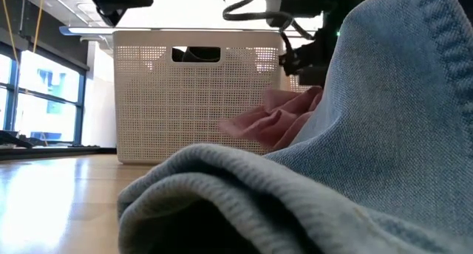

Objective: Sort clothes
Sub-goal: Put the light blue shirts into the right white bin

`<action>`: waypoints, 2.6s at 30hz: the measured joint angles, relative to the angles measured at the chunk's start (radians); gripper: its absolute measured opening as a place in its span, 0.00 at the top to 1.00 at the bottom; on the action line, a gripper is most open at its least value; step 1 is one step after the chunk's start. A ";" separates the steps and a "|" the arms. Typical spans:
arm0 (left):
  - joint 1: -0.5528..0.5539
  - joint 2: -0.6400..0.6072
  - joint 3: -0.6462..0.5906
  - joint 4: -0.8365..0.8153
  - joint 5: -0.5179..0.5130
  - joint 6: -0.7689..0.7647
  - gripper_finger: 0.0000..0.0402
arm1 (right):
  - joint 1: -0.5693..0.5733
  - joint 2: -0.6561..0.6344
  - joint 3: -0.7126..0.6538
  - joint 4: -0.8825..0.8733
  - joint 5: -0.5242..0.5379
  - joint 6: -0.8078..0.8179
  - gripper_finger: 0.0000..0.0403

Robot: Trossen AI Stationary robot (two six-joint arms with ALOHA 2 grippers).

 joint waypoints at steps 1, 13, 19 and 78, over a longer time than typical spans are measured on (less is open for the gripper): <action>-0.011 0.000 0.000 0.004 -0.005 0.005 0.66 | 0.011 0.009 0.000 0.007 -0.012 -0.016 0.79; -0.060 0.000 0.000 0.001 -0.094 0.043 0.66 | 0.216 -0.194 0.427 -0.458 0.478 0.242 0.99; -0.059 0.000 0.000 0.001 -0.113 0.043 0.66 | 0.311 -0.318 0.691 -0.290 1.232 -0.115 1.00; -0.113 0.090 0.000 -0.069 -0.139 -0.044 0.66 | -0.861 -0.364 -0.303 0.226 -0.154 -0.525 1.00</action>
